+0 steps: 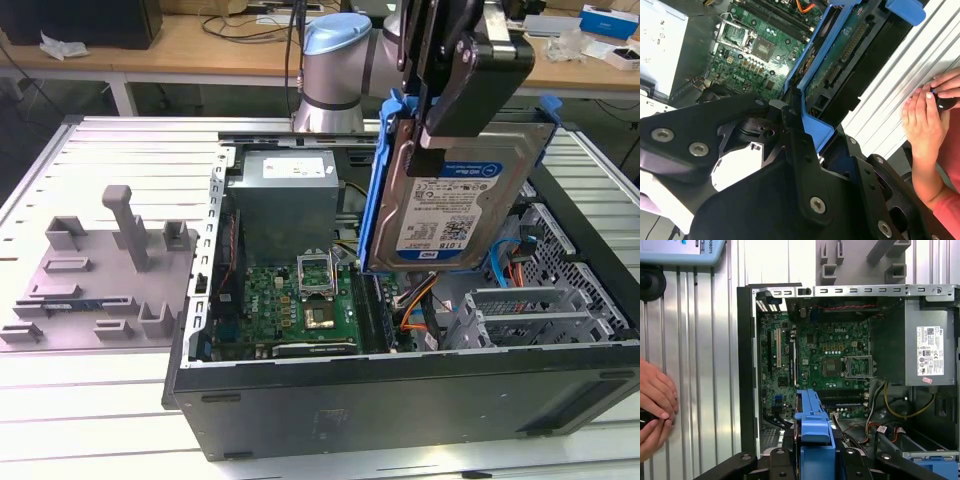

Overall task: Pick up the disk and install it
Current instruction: 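Insert the disk into the insertion slot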

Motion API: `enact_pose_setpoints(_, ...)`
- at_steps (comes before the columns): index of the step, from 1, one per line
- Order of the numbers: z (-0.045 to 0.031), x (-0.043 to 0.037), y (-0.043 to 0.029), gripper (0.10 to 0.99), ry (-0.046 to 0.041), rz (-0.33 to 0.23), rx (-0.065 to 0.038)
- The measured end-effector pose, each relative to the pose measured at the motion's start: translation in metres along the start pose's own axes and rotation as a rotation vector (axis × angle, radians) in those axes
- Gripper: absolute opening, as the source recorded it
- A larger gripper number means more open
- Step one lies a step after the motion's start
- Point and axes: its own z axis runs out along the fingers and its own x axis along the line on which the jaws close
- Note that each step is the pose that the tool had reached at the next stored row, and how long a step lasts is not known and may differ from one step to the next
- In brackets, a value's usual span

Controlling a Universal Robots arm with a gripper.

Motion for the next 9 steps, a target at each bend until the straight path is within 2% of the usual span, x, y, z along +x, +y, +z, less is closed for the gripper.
enact_pose_setpoints(4, 0.0001, 0.0004, -0.0092, 0.369, -0.0006, -0.003, 0.000)
enact_pose_setpoints(9, 0.0002, 0.0012, -0.0129, 0.369, -0.0077, -0.007, 0.000)
